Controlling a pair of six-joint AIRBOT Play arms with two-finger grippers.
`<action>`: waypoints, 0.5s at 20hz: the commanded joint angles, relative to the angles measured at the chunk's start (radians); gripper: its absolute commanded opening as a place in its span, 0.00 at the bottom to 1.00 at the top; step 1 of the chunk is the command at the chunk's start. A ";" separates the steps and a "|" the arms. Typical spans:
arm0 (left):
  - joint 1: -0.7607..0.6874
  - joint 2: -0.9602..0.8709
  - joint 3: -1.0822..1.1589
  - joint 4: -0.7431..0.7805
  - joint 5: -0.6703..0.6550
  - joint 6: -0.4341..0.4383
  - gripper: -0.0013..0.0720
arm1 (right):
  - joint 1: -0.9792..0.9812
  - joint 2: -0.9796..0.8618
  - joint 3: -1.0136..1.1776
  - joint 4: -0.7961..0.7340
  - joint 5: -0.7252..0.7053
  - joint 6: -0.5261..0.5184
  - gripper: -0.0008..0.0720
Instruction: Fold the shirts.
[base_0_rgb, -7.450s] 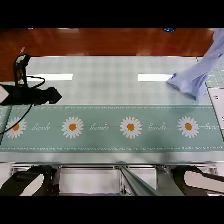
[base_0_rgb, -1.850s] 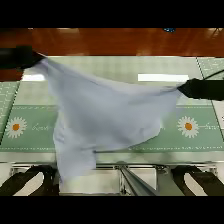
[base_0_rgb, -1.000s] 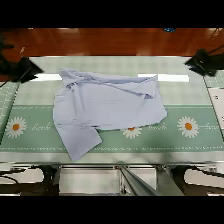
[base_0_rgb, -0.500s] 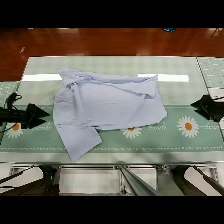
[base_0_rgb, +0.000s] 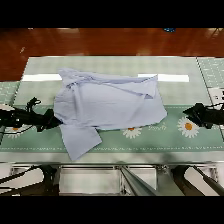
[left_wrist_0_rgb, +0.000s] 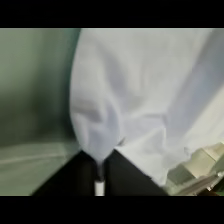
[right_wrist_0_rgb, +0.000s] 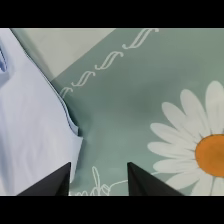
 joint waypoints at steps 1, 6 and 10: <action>-0.048 -0.016 0.003 -0.008 0.053 -0.025 0.04 | 0.000 0.001 -0.019 0.005 0.035 -0.012 0.57; -0.048 -0.012 0.014 -0.008 0.045 -0.014 0.04 | 0.122 -0.052 -0.077 0.008 0.029 -0.011 0.57; -0.048 -0.012 0.013 -0.008 0.039 -0.014 0.04 | 0.236 -0.179 -0.069 0.124 -0.058 -0.013 0.57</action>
